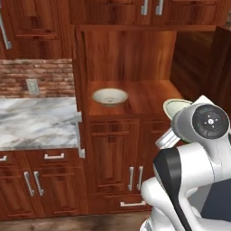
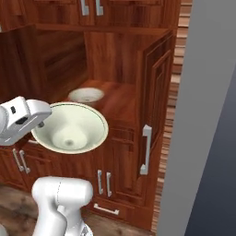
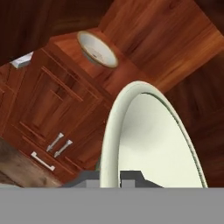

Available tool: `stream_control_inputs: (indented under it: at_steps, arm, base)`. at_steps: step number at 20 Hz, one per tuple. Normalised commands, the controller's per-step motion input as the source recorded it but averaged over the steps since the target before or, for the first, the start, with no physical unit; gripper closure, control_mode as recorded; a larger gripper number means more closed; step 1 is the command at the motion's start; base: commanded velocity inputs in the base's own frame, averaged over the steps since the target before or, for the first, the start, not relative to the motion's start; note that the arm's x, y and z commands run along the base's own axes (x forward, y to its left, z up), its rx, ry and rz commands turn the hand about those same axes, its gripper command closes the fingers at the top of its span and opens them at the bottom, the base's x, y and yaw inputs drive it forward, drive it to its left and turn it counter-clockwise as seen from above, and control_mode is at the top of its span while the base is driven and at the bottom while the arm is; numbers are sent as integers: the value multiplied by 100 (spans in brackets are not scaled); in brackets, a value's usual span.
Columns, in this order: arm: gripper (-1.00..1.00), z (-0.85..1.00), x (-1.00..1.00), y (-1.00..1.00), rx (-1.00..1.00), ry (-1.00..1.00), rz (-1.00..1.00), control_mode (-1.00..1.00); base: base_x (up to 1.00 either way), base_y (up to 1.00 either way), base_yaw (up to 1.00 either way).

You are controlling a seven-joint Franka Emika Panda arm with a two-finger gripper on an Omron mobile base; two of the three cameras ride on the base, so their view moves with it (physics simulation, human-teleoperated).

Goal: Pick up the bowls from the cabinet and place each bowl in front of a stool on the dining counter.

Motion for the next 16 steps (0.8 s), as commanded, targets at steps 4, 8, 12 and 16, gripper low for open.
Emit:
stream_control_inputs:
  at_steps: [4, 8, 12, 16]
  arm:
    - [100, 0, 0, 0, 0, 0, 0, 100]
    - [100, 0, 0, 0, 0, 0, 0, 100]
    - [100, 0, 0, 0, 0, 0, 0, 100]
    - [100, 0, 0, 0, 0, 0, 0, 100]
  base:
    - [-58, 0, 30]
    - [-58, 0, 33]
    - [-55, 0, 39]
    - [-41, 0, 54]
